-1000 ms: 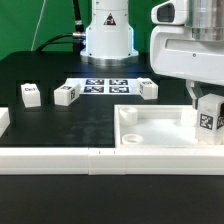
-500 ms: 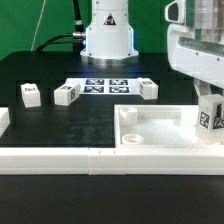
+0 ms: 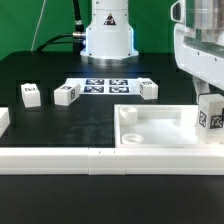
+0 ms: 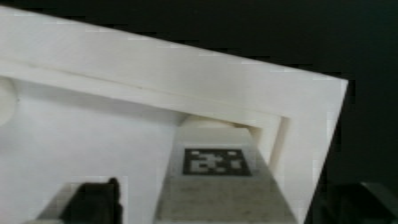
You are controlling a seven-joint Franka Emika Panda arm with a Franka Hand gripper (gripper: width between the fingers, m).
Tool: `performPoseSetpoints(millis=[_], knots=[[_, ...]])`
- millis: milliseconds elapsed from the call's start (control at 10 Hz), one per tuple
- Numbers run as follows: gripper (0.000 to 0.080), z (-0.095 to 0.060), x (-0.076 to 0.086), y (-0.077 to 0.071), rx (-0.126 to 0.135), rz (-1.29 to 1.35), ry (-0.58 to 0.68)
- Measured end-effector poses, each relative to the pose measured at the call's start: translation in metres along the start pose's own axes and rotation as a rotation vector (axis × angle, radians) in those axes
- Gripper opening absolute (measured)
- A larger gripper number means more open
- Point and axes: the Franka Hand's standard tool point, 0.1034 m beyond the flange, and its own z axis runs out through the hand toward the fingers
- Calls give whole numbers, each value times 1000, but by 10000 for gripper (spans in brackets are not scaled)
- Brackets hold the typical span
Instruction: Assemble one leg
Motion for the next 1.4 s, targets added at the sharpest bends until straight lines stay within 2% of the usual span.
performPoseSetpoints(millis=[100,200,700,1100,1300,1400], knots=[[626,0,0,0,0,-25,0],[642,-1,1,0,-2,-164,1],[649,-2,6,-5,-21,-845,0],[649,-3,9,-7,-30,-1208,8],[649,-3,9,-7,-29,-1252,10],[529,-3,9,-6,-29,-1249,10]])
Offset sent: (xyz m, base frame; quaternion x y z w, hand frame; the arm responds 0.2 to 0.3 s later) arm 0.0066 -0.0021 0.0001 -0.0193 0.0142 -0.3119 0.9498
